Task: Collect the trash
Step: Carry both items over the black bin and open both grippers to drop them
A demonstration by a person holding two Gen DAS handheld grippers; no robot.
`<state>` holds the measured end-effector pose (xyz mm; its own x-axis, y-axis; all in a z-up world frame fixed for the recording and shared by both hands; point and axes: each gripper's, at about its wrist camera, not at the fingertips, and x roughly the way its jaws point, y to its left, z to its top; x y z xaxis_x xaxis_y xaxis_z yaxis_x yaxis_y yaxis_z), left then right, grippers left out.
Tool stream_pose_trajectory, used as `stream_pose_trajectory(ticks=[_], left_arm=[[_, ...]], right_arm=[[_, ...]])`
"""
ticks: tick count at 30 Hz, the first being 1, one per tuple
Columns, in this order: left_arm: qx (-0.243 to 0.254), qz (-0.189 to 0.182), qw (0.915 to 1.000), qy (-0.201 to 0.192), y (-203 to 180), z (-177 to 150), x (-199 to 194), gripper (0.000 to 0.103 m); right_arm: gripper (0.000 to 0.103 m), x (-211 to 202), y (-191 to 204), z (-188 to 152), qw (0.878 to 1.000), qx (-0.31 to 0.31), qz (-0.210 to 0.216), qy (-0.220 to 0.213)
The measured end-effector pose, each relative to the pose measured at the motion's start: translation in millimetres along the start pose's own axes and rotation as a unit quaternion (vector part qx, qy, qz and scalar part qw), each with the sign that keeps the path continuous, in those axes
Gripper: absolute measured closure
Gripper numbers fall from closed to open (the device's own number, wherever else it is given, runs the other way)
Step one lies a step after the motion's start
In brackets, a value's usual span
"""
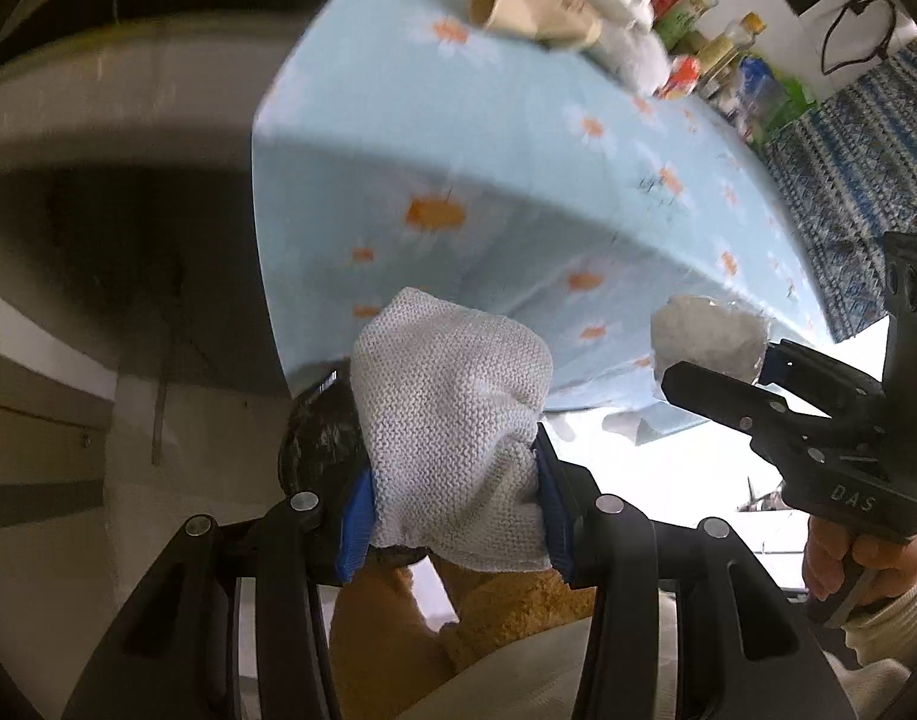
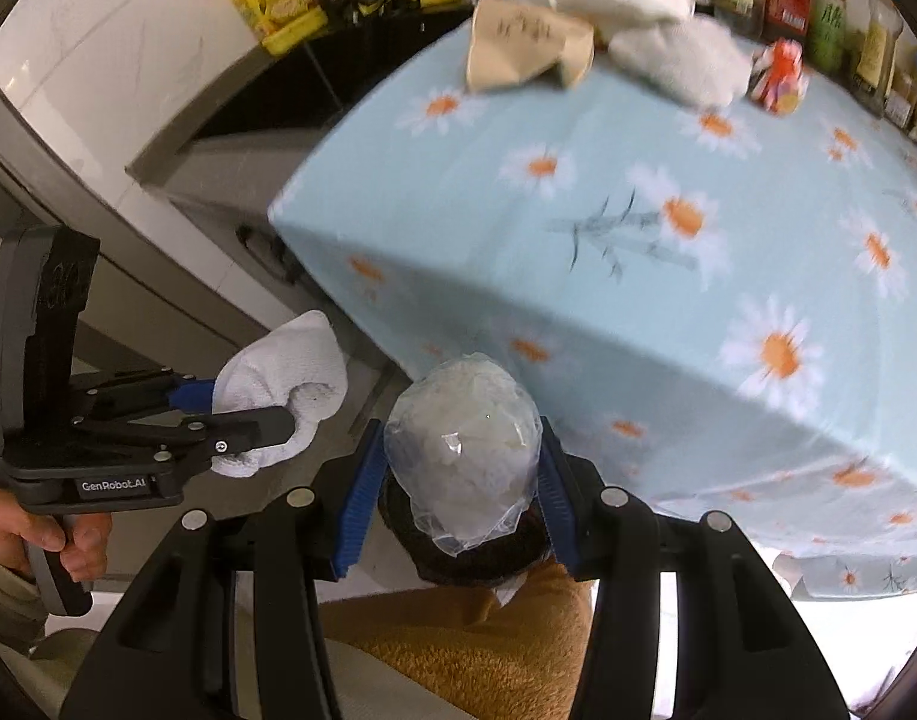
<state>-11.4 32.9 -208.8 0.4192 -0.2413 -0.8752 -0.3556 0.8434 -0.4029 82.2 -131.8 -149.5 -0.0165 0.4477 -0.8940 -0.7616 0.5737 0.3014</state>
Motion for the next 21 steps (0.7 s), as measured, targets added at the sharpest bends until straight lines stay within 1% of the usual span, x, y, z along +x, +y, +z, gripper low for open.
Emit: stream_pose_trajectory(ticks=[3, 7, 10, 12, 14, 16, 21], left_arm=[[-0.011, -0.004, 0.9999, 0.012, 7.1, -9.1, 14.0, 0.059], [-0.025, 0.002, 0.9992, 0.03, 19.4, -22.3, 34.6, 0.059], [-0.045, 0.008, 0.9978, 0.048, 29.6, -31.4, 50.3, 0.059], [-0.054, 0.002, 0.9968, 0.059, 33.2, -35.8, 58.4, 0.059], [-0.056, 0.009, 0.9961, 0.067, 34.9, -40.0, 65.4, 0.059], [-0.058, 0.008, 0.9953, 0.077, 36.6, -43.4, 73.7, 0.059], [-0.061, 0.007, 0.9944, 0.087, 39.0, -44.1, 87.3, 0.059]], right_arm=[[0.054, 14.7, 0.1, -12.3, 1.0, -0.002, 0.001, 0.015], [0.054, 35.0, -4.1, -27.6, 0.999, 0.003, 0.006, 0.033], [0.054, 50.6, -6.6, -37.1, 0.999, 0.005, 0.009, 0.044], [0.054, 62.3, -7.4, -43.8, 0.999, 0.003, 0.007, 0.053], [0.054, 73.4, -8.0, -49.9, 0.998, 0.002, 0.008, 0.059], [0.054, 85.1, -8.8, -55.4, 0.998, 0.005, 0.009, 0.068], [0.054, 109.8, -11.4, -65.2, 0.996, 0.01, 0.011, 0.088]])
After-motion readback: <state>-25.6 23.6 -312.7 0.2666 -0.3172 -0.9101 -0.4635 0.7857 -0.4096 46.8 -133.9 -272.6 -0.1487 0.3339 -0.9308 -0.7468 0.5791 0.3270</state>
